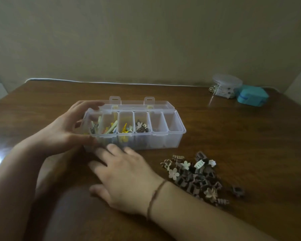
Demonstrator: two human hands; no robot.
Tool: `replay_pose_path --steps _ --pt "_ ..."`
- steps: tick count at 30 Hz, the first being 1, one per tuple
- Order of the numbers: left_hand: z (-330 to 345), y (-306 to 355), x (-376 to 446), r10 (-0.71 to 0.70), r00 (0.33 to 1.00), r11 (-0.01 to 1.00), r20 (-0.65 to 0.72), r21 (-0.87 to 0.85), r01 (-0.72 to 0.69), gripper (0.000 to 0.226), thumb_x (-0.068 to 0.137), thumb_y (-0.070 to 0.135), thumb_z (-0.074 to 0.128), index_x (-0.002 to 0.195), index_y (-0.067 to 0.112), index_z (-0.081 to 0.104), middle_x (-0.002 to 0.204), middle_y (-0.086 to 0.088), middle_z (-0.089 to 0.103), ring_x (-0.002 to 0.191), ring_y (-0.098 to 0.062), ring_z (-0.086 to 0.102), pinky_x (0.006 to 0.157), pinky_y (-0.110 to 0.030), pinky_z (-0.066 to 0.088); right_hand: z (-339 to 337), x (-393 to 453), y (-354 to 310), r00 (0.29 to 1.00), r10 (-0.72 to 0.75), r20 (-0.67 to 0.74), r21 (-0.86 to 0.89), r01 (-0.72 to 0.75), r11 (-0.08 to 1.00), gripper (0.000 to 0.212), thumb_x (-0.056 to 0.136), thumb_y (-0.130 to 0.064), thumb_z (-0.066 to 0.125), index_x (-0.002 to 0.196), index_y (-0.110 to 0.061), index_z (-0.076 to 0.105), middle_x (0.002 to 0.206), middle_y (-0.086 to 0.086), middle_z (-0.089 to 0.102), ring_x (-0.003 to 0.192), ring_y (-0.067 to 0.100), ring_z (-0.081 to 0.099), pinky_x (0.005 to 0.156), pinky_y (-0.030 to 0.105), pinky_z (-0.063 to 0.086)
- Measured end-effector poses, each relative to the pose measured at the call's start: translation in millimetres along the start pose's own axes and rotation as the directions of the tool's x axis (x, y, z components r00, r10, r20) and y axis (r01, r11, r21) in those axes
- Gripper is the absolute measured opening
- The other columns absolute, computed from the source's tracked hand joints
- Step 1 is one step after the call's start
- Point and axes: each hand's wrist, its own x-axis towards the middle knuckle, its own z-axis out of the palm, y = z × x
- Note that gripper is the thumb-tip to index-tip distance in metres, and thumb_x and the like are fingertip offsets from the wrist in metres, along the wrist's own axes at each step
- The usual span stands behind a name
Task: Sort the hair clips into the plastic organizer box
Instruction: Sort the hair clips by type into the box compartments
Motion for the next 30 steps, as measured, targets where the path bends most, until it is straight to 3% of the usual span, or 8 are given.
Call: replay_pose_path --steps 4,11,15,17,19,23,27,30 --pt "0 1 -1 -0.006 1.0 1.0 -0.001 -0.026 0.005 0.086 0.05 0.043 0.079 0.13 0.053 0.051 0.129 0.013 0.049 0.124 -0.01 0.054 0.11 -0.048 0.04 7 -22 7 1.0 0.03 -0.005 0.033 -0.03 0.999 0.025 0.092 -0.027 0.05 0.108 -0.012 0.063 0.112 0.009 0.059 0.109 0.029 0.05 0.101 0.043 0.04" --pt "0 8 -2 -0.032 0.998 0.999 0.051 0.013 0.031 0.088 0.049 0.043 0.078 0.132 0.051 0.05 0.131 0.016 0.048 0.127 -0.009 0.051 0.111 -0.049 0.038 -10 -80 55 0.995 0.032 -0.094 0.085 -0.024 0.996 0.048 0.078 -0.006 0.025 0.095 -0.011 0.069 0.095 0.004 0.065 0.092 0.023 0.062 0.075 0.039 0.056" --pt "-1 11 -4 -0.043 0.993 0.997 0.11 0.076 0.035 0.091 0.053 0.047 0.076 0.136 0.054 0.042 0.133 0.018 0.043 0.123 -0.005 0.05 0.102 -0.036 0.045 -34 -88 70 0.918 0.031 -0.396 0.245 0.073 0.967 0.041 0.078 0.018 0.049 0.1 -0.009 0.071 0.101 0.003 0.068 0.099 0.017 0.063 0.085 0.031 0.054" --pt "-2 13 -5 -0.044 0.987 0.994 0.152 0.105 0.028 0.092 0.054 0.048 0.076 0.137 0.058 0.038 0.131 0.018 0.041 0.115 0.001 0.052 0.091 -0.019 0.045 -52 -80 83 0.837 0.135 -0.531 0.365 0.082 0.927 0.032 0.081 0.01 0.066 0.102 -0.013 0.069 0.102 -0.004 0.067 0.097 0.005 0.063 0.086 0.019 0.052" --pt "-1 14 -4 -0.043 0.982 0.996 0.183 0.09 0.027 0.094 0.055 0.046 0.077 0.138 0.057 0.037 0.132 0.018 0.04 0.119 -0.001 0.051 0.094 -0.021 0.044 -63 -63 98 0.81 0.227 -0.541 0.431 0.035 0.902 0.026 0.083 -0.004 0.07 0.105 -0.017 0.068 0.101 -0.01 0.067 0.093 -0.002 0.062 0.082 0.013 0.051" --pt "-1 12 -4 -0.023 0.977 0.998 0.212 0.068 0.009 0.095 0.055 0.045 0.079 0.14 0.055 0.037 0.133 0.019 0.04 0.125 -0.009 0.05 0.105 -0.039 0.042 -44 -46 116 0.927 0.174 -0.332 0.415 -0.022 0.91 0.026 0.085 -0.013 0.067 0.109 -0.019 0.069 0.104 -0.011 0.066 0.093 -0.002 0.061 0.084 0.019 0.053" --pt "-1 10 -3 -0.014 0.976 0.999 0.219 0.043 0.004 0.096 0.052 0.044 0.079 0.139 0.057 0.038 0.134 0.023 0.039 0.127 -0.007 0.049 0.102 -0.027 0.043 -42 -60 119 0.917 0.168 -0.361 0.488 0.033 0.872 0.019 0.088 -0.014 0.062 0.104 -0.015 0.072 0.101 -0.009 0.071 0.098 0.001 0.064 0.084 0.021 0.053" --pt "-1 8 -2 -0.017 0.977 0.999 0.214 0.045 0.007 0.097 0.052 0.045 0.08 0.139 0.056 0.039 0.135 0.024 0.039 0.129 -0.008 0.048 0.101 -0.028 0.043 -60 -81 118 0.945 0.097 -0.312 0.391 0.035 0.92 0.012 0.086 -0.03 0.062 0.095 -0.028 0.07 0.085 -0.021 0.065 0.082 -0.001 0.062 0.07 0.017 0.05"
